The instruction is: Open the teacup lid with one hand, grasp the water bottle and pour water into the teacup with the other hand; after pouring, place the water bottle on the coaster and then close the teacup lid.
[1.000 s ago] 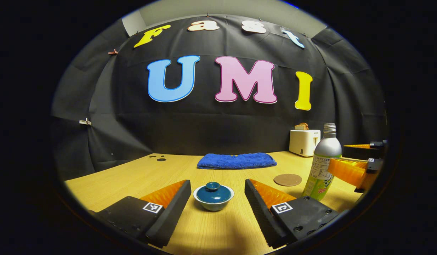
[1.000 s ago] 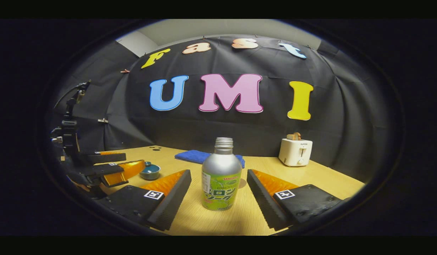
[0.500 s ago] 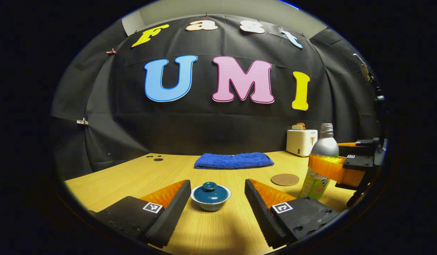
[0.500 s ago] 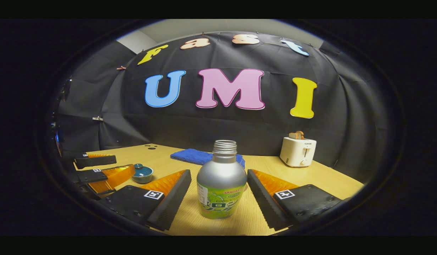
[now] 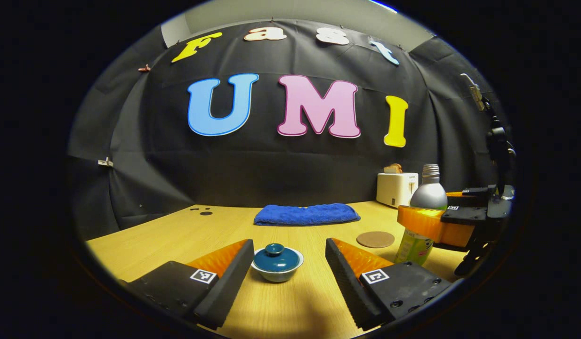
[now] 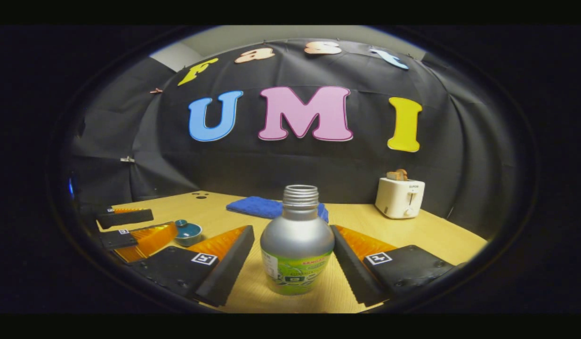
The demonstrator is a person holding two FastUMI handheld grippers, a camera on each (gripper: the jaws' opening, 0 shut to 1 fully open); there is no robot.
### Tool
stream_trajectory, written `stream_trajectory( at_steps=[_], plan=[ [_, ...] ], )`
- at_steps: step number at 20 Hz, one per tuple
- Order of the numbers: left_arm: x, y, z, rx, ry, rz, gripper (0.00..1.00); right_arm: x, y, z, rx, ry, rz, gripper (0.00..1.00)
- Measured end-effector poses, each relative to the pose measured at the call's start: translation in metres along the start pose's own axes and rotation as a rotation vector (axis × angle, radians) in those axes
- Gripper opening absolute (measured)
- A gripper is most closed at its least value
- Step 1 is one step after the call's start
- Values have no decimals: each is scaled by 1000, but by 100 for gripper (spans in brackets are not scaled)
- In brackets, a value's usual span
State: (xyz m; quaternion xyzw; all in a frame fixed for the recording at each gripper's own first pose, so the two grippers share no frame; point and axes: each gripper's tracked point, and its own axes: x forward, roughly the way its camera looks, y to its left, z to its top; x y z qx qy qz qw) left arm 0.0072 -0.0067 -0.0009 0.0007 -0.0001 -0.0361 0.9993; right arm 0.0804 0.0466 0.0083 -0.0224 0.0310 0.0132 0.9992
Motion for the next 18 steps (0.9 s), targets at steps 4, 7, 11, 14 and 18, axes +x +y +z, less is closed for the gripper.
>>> stream_trajectory(
  at_steps=[4,7,11,14,18],
  plan=[
    [25,16,-9,-26,65,11,92,-1,-2,-1,10,4,0,98],
    [38,16,-12,-56,97,-20,82,-3,-5,-1,19,5,-3,98],
    [55,19,-8,9,103,-27,73,-2,-3,-6,28,18,4,98],
    [65,14,-14,11,130,-43,63,0,-1,-10,38,27,9,98],
    [72,13,-25,12,173,-53,59,2,1,-17,45,44,15,98]
  ],
)
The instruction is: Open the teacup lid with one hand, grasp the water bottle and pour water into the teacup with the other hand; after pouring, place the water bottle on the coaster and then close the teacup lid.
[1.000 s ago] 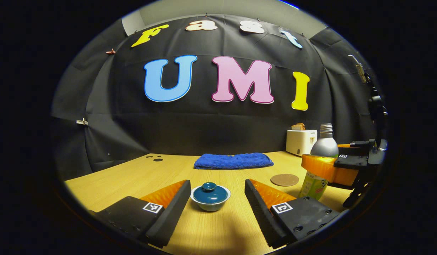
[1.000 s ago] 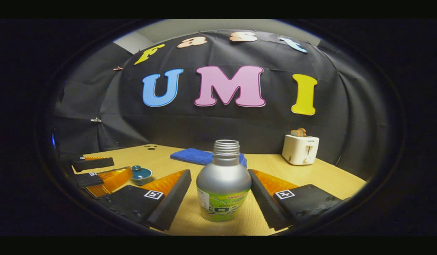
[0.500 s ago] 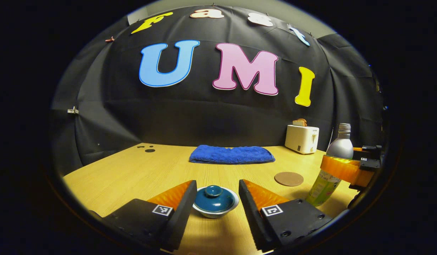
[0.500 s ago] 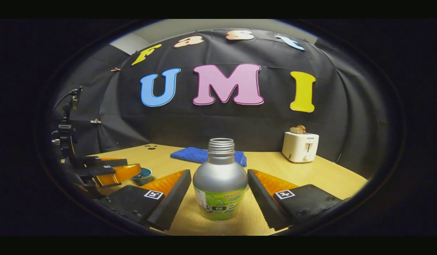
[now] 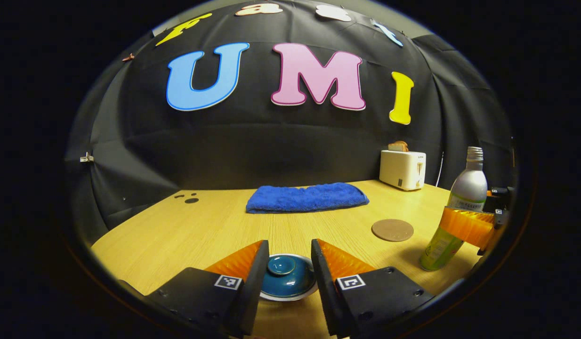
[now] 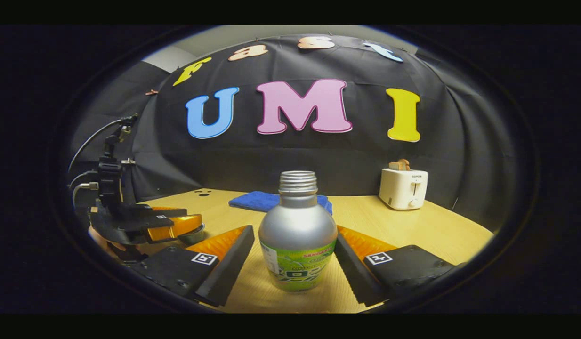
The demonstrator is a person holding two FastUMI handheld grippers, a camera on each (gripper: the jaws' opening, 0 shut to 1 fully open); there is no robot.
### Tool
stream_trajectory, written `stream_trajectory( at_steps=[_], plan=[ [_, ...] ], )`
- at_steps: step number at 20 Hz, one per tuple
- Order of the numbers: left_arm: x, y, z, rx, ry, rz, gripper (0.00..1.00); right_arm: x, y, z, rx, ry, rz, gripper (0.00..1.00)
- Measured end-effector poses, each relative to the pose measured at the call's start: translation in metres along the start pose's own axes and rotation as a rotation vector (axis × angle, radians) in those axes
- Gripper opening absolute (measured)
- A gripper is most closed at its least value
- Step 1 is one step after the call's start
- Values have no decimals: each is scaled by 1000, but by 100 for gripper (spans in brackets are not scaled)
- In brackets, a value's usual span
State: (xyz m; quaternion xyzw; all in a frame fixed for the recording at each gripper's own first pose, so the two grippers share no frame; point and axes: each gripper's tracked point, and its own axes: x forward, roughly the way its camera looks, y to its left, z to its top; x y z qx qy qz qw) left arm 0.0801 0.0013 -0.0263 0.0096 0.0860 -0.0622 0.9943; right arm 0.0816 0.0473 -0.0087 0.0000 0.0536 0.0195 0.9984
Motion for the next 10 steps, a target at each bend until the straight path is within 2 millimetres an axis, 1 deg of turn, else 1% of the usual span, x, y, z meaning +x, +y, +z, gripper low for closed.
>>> stream_trajectory(
  at_steps=[2,3,4,8,10],
  plan=[
    [5,5,0,4,-1,14,58,1,0,-2,4,4,3,99],
    [6,8,0,7,3,24,54,1,1,-2,4,5,5,99],
    [5,8,-2,4,12,23,42,2,0,-2,4,6,5,99],
    [9,8,-6,13,27,31,37,3,1,-7,14,20,10,99],
    [9,8,-4,6,17,33,34,4,1,-10,8,27,9,99]
  ],
)
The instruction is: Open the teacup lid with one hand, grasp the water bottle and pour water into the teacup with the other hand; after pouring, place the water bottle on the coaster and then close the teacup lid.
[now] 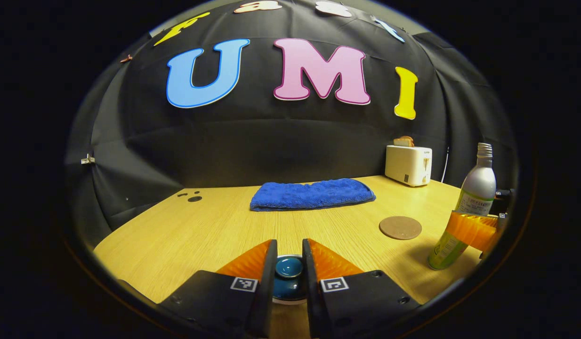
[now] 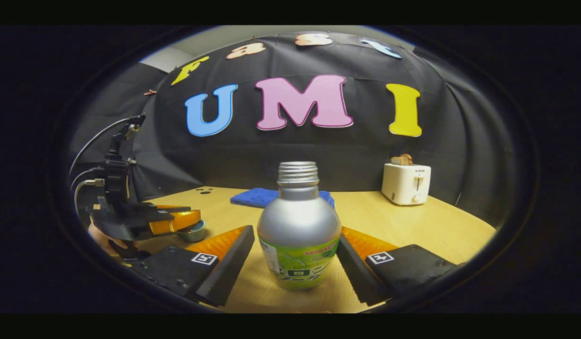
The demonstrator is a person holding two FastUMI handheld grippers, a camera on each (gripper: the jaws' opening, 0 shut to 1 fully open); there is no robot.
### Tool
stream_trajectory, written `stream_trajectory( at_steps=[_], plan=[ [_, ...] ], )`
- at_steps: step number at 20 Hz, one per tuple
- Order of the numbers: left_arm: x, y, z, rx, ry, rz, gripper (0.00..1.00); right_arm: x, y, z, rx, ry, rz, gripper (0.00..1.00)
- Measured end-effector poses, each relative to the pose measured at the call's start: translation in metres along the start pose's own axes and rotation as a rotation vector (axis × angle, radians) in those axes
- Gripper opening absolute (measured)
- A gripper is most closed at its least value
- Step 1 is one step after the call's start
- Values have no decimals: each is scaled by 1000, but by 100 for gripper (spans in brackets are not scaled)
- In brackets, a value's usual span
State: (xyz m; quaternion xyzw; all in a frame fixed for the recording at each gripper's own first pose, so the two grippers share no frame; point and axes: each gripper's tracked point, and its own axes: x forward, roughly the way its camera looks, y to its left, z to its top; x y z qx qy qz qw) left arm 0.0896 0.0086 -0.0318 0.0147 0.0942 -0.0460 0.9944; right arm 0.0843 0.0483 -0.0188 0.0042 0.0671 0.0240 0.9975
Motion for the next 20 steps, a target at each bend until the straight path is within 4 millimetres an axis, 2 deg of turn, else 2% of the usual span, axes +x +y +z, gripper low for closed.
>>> stream_trajectory(
  at_steps=[1,3,6,10,14,18,20],
  plan=[
    [-1,-1,3,-6,-11,-4,36,0,1,0,-2,2,1,100],
    [-2,-1,10,-14,-41,-8,31,0,-1,-1,2,0,2,100],
    [-8,1,24,13,-90,10,30,0,-1,-2,7,0,-2,100],
    [-32,9,51,0,-170,38,30,4,0,-8,-3,23,0,100],
    [-64,33,69,-84,-222,63,30,10,-2,-12,-24,35,-6,100],
    [-92,69,72,-87,-236,131,30,15,-6,-12,-14,33,-30,98],
    [-102,78,68,-96,-235,148,30,18,-6,-12,-15,36,-32,84]
  ],
)
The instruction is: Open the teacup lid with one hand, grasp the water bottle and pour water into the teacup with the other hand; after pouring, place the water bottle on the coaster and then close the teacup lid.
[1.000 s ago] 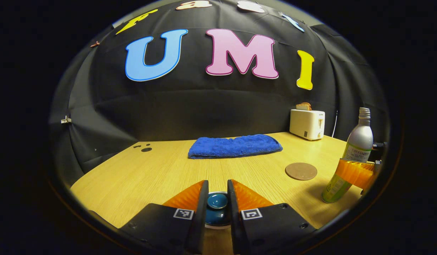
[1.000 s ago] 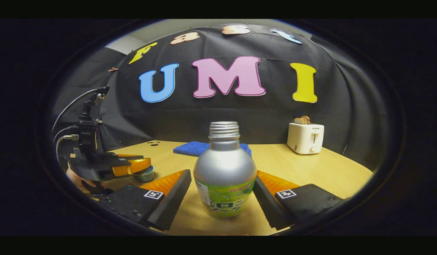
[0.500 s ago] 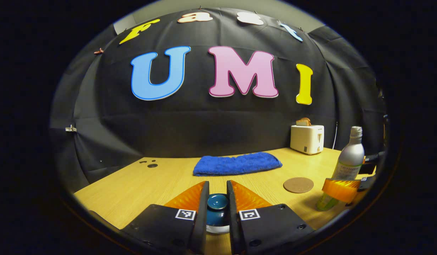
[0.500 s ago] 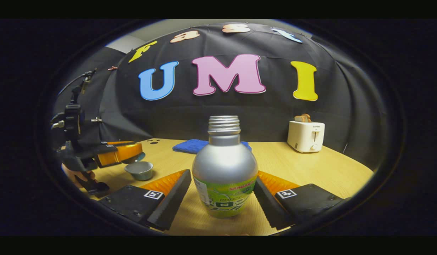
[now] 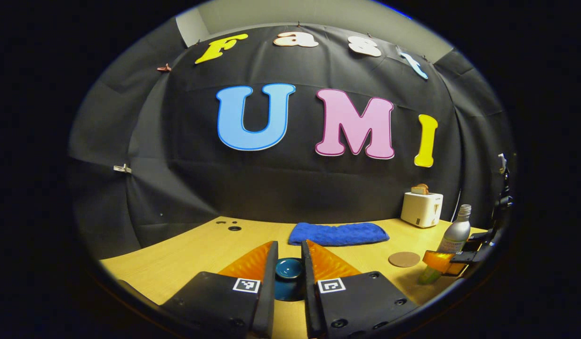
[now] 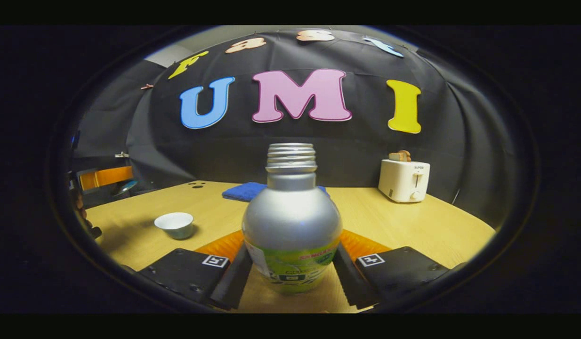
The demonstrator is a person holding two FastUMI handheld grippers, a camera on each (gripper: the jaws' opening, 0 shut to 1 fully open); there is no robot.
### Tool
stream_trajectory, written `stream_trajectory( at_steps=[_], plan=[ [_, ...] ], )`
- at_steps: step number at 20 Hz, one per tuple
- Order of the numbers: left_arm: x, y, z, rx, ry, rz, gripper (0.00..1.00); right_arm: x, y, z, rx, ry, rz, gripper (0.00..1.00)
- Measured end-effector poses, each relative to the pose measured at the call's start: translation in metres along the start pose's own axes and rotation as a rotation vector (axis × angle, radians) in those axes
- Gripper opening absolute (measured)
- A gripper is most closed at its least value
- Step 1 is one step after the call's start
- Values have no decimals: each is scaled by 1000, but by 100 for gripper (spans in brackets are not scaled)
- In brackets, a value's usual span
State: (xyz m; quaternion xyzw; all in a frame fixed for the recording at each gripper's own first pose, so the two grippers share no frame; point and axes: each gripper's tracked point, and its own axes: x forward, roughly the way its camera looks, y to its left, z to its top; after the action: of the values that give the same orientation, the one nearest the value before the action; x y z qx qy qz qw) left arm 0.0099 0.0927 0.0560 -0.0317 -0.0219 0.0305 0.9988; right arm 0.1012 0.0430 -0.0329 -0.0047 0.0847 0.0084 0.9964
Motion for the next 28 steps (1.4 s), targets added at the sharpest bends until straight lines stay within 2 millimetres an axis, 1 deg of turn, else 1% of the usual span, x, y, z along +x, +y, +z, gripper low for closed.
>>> stream_trajectory(
  at_steps=[1,2,5,6,7,8,10,11,13,15,16,17,20,24,27,28],
  plan=[
    [-3,2,-1,-14,3,0,33,1,2,0,-6,4,6,83],
    [-5,5,-4,-29,8,0,30,2,3,0,-18,10,13,83],
    [-8,16,-13,-68,23,5,30,7,3,1,-80,42,25,79],
    [-8,19,-15,-76,25,9,30,5,5,3,-106,48,29,73],
    [-9,22,-15,-79,26,11,30,7,7,5,-128,53,42,77],
    [-10,23,-16,-78,26,12,30,7,7,9,-139,41,46,77],
    [-13,26,-15,-67,24,11,30,10,14,20,-151,9,71,77],
    [-14,27,-14,-62,26,6,30,13,18,23,-158,9,85,77],
    [-17,28,-14,-54,33,-5,30,21,21,27,-193,18,96,77],
    [-21,31,-14,-48,35,-13,30,28,21,32,-287,36,92,77],
    [-23,33,-14,-45,36,-15,30,31,22,38,-355,33,90,72],
    [-24,35,-15,-42,36,-14,30,35,23,45,-428,24,85,77],
    [-30,42,-17,-45,37,-10,30,45,35,55,-602,-2,78,77],
    [-37,49,-18,-49,40,-8,30,64,51,51,-785,-13,91,77],
    [-41,54,-16,-33,37,-5,30,75,60,40,-886,-9,104,77],
    [-43,56,-16,-28,39,-3,30,78,62,40,-929,-11,102,81]
  ],
)
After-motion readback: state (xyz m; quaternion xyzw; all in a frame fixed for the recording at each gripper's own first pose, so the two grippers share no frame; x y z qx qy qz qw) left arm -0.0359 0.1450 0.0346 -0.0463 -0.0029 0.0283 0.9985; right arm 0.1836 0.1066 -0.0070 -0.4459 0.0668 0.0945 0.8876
